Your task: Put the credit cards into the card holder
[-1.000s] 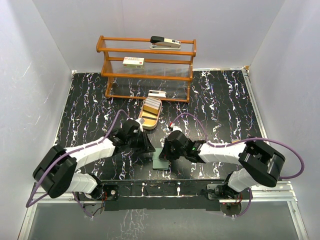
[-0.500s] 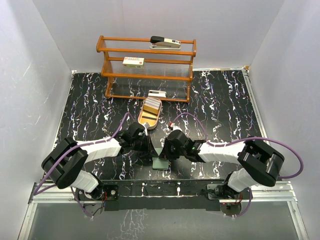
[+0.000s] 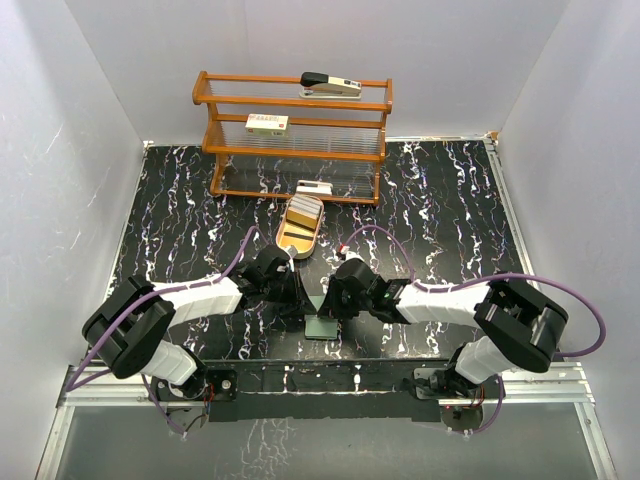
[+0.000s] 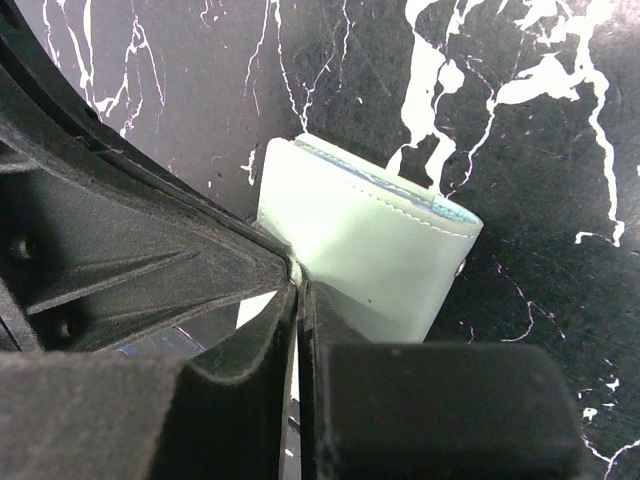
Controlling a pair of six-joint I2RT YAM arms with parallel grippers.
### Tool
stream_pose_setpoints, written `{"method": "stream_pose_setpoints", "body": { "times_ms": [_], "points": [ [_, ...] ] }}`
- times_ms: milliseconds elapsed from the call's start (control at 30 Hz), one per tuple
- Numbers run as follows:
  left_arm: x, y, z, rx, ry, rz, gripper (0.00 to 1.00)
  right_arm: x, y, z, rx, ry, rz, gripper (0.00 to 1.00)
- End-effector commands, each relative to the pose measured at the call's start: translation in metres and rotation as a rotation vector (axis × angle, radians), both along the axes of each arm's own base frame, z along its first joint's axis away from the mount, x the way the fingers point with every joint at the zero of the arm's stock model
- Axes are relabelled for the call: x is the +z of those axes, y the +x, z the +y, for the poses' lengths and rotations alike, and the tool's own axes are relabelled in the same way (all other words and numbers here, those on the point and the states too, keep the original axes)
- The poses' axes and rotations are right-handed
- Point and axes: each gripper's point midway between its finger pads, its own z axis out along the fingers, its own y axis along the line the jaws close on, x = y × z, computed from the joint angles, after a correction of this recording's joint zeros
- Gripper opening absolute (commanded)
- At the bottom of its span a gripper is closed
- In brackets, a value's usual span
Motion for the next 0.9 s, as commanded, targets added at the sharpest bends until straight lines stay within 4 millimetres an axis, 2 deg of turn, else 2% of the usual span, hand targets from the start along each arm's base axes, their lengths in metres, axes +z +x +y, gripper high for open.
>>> {"method": "stream_pose_setpoints", "body": {
  "times_ms": [0, 133, 267, 433, 533, 567, 667, 733, 800, 867],
  "points": [
    [-0.015, -0.012, 0.012, -0.005, 0.095, 0.041, 0.00, -0.028, 0.006, -0.028, -0.031, -0.174, -0.014, 0.09],
    [-0.006, -0.005, 0.010, -0.001, 0.105, 0.016, 0.01, 0.003, 0.018, -0.023, -0.055, -0.153, -0.064, 0.21],
    [0.005, 0.002, 0.007, -0.001, 0.106, -0.009, 0.05, 0.031, 0.024, -0.019, -0.027, -0.140, -0.120, 0.24],
    [0.034, 0.013, -0.005, -0.015, 0.040, -0.078, 0.16, 0.064, 0.030, -0.020, -0.046, -0.097, -0.183, 0.38],
    [0.045, 0.016, -0.009, -0.019, 0.017, -0.103, 0.17, 0.082, 0.033, -0.026, -0.067, -0.085, -0.227, 0.48],
    [0.055, 0.017, -0.011, -0.020, -0.005, -0.122, 0.18, 0.088, 0.033, -0.029, -0.076, -0.079, -0.241, 0.51],
    [0.071, 0.021, -0.012, -0.035, -0.011, -0.164, 0.25, 0.112, 0.035, -0.034, -0.092, -0.042, -0.297, 0.63],
    [0.085, 0.026, -0.008, -0.030, 0.005, -0.208, 0.33, 0.132, 0.035, -0.039, -0.108, -0.002, -0.342, 0.76],
    [0.101, 0.031, 0.000, -0.015, 0.031, -0.262, 0.37, 0.154, 0.035, -0.044, -0.121, 0.032, -0.384, 0.96],
    [0.121, 0.038, 0.008, 0.007, 0.048, -0.329, 0.44, 0.174, 0.036, -0.053, -0.141, 0.040, -0.431, 0.98]
  ]
}}
